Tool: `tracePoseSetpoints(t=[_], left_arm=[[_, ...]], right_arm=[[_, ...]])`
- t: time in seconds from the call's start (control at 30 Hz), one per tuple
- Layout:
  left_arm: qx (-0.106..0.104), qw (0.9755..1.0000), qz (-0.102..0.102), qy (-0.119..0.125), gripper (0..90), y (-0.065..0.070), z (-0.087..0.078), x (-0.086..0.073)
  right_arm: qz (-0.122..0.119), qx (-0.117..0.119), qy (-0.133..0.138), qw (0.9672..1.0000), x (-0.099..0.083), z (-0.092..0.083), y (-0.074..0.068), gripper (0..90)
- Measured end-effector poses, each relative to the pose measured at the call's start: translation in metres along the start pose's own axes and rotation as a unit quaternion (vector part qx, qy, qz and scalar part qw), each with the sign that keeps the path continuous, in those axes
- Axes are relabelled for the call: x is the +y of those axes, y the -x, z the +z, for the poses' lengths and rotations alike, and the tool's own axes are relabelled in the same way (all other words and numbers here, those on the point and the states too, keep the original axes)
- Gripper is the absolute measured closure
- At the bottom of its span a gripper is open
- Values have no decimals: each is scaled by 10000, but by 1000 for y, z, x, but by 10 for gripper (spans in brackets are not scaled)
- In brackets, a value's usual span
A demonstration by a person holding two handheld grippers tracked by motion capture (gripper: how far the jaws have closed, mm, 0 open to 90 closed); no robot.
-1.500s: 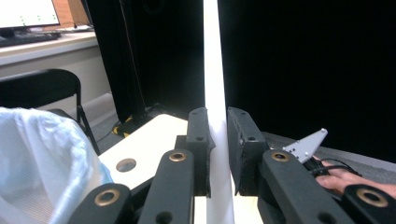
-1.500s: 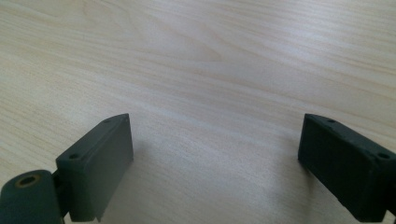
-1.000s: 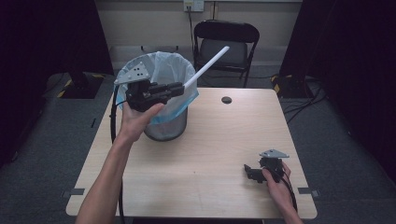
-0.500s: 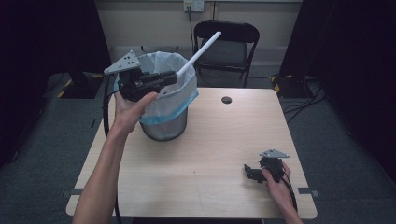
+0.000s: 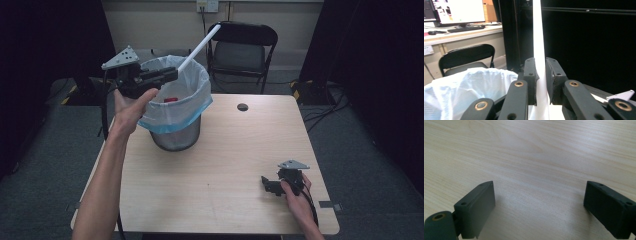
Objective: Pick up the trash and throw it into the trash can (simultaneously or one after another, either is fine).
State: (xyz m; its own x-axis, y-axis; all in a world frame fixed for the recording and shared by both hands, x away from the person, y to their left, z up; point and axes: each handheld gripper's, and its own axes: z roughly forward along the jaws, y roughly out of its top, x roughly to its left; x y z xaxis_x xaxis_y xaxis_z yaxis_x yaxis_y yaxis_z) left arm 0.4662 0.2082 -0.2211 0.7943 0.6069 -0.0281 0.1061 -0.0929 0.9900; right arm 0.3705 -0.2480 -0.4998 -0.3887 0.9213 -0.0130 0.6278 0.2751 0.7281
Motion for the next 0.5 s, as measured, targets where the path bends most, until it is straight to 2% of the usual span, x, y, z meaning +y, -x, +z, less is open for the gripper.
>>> tracePoseSetpoints(t=[0.23,0.5], left_arm=[[164,9998,-97,-99,799,-19,-1,-1],[261,9993,-185,-197,799,-29,-2,-10]], right_arm=[[3,-7,5,10000,0,0,0,94],[1,6,-3,10000,0,0,0,94]])
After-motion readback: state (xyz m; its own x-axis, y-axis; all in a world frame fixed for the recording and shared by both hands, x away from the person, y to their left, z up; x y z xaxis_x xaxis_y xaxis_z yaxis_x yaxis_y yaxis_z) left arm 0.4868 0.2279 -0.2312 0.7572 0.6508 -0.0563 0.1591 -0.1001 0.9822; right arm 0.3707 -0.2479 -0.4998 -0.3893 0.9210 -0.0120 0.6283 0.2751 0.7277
